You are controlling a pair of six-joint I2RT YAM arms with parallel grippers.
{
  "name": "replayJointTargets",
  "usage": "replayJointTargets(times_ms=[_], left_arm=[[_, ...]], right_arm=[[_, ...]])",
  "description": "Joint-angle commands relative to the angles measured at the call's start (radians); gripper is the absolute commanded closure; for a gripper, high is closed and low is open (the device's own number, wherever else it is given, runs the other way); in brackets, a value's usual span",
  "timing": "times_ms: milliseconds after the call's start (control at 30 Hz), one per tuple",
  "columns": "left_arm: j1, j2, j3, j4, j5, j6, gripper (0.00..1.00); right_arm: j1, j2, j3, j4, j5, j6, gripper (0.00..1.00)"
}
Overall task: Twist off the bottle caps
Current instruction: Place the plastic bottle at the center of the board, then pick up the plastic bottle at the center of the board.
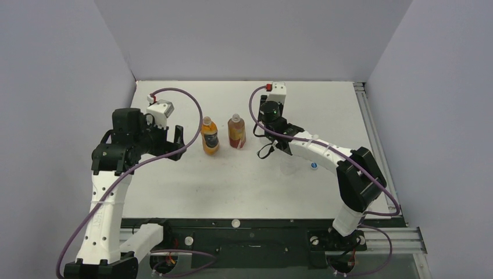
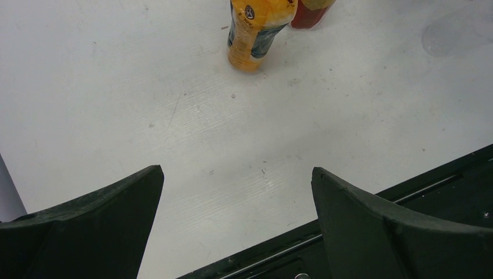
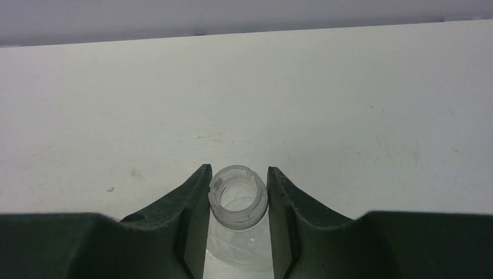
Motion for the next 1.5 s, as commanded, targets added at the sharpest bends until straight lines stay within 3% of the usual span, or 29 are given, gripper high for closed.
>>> replayJointTargets(times_ms=[0,100,400,800,1100,1467], left_arm=[[0.008,-0.013,-0.007,0.038,0.006,-0.003,0.03],[0.007,-0.025,-0.007,0.04,0.016,-0.006,0.03],[0.006,-0.05,-0.026,0.045,0.023,0.005,0.03],[0.005,-0.056,-0.032,0.056,0.034,0.002,0.04],[0.005,-0.048,-0.026,0.046,0.071,-0.002,0.03],[0.0,-0.029,0.013,0.011,0.208,-0.02,0.04]], right_arm=[[0.007,-0.029,-0.003,0.006,0.03,0.012,0.83],[0.004,-0.047,-0.005,0.002,0.032,0.024,0.63],[0.004,-0.085,-0.002,-0.007,-0.008,0.033,0.31],[0.005,-0.163,0.031,-0.071,-0.036,-0.009,0.24],[0.008,-0.299,0.113,-0.351,-0.069,0.017,0.17],[0.119,-0.628,-0.149,-0.607,-0.037,0.178,0.14]])
